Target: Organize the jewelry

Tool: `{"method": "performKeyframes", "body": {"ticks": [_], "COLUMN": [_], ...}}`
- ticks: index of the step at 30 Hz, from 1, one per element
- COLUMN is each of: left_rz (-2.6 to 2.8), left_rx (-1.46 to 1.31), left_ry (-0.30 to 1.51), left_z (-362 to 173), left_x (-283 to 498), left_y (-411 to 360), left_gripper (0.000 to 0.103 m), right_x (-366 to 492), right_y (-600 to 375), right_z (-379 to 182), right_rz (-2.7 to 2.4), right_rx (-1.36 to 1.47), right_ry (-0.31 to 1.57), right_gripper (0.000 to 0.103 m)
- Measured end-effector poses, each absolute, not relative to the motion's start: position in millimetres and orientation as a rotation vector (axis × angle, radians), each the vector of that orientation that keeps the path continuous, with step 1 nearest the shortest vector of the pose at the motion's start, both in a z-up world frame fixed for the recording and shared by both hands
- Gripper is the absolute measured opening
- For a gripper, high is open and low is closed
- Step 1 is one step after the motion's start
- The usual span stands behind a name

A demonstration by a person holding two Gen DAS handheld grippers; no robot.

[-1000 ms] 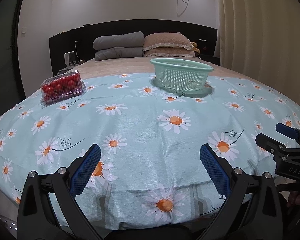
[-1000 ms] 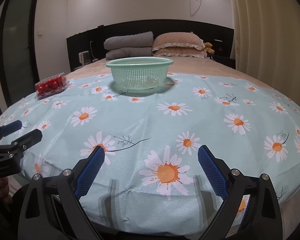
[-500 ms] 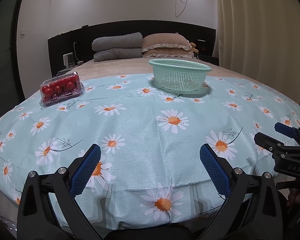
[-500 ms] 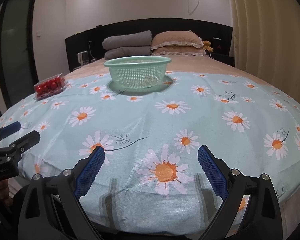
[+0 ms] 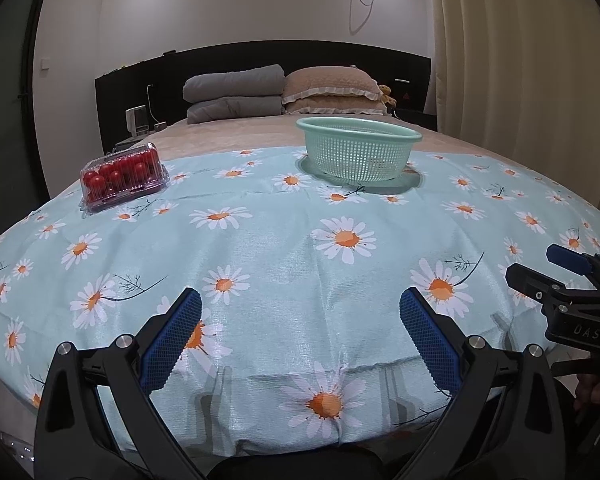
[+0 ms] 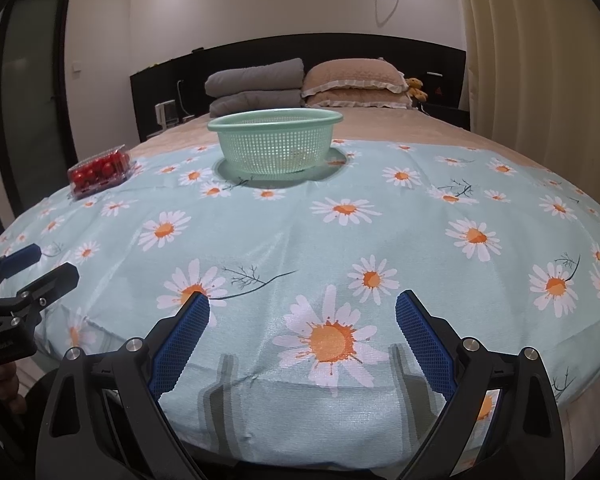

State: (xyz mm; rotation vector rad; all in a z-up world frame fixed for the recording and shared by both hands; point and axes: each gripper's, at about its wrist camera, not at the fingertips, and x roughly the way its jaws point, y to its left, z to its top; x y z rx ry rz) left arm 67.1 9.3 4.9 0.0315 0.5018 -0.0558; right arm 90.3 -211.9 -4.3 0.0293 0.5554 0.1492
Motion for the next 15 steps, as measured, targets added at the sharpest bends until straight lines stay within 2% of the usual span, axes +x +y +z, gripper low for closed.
{"method": "performKeyframes", "body": {"ticks": [15], "left_rz": [-0.058], "left_rx": [0.036], "left_ry": [0.495], "left_z": [5.6], "left_x": [64.0], "left_y": [7.9], "left_gripper": [0.097], "right_x": [87.6], "right_y": [-208.3], "right_z": [-3.6], "right_rz": [0.153], "right_rx": [0.014], "right_ry": [0.550], "right_gripper": [0.090]}}
